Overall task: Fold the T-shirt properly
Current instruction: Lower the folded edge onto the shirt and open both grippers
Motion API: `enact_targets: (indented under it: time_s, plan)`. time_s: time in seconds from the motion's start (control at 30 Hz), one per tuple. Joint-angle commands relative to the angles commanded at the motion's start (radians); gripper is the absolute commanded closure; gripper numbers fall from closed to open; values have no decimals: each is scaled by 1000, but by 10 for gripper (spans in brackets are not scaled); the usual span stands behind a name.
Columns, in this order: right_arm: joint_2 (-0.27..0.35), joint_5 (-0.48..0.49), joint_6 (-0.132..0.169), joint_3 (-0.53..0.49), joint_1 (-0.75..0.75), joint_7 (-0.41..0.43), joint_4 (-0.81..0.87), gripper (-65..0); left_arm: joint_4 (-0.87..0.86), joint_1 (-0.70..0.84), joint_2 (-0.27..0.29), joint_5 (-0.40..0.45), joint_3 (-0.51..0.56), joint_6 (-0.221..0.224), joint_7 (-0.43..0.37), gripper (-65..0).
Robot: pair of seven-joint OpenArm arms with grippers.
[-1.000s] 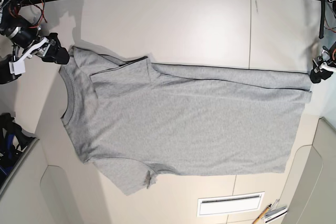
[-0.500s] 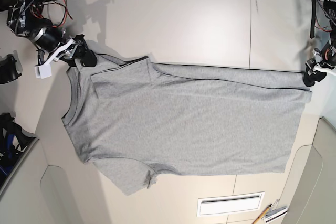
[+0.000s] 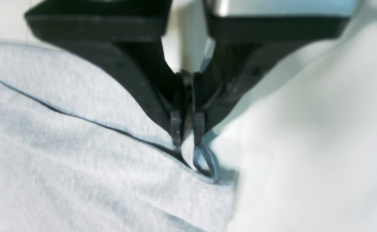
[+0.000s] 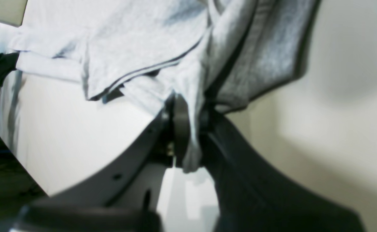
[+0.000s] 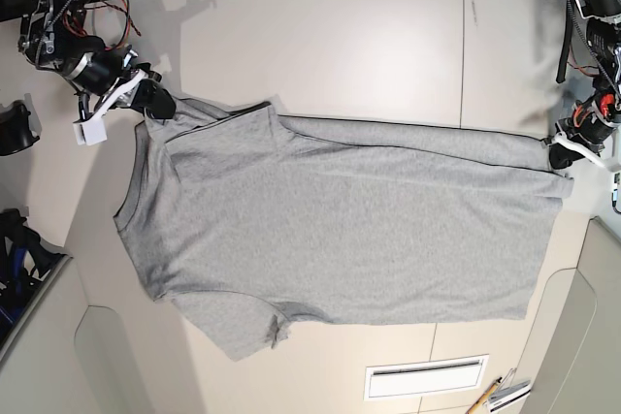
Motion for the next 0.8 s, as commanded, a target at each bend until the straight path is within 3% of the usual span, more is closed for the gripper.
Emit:
enact_targets:
  time_s: [0.1, 0.23, 0.37, 0.5, 0.8]
  plan:
    - [14, 2, 0, 23, 0, -39, 13, 0, 2, -1, -5, -55, -1, 0, 92, 0]
    - [72, 73, 1, 30, -13, -116, 37, 0, 24, 14, -11, -116, -2, 0, 193, 0]
    - [135, 119, 3, 29, -61, -137, 53, 0, 152, 140, -33, -195, -2, 0, 298, 0]
    - [179, 153, 11, 31, -105, -162, 53, 0, 306, 302, -34, -204, -12, 0, 302, 0]
    - [233, 170, 15, 36, -220, -163, 55, 0, 504, 557, -15, -281, -164, 0, 304, 0]
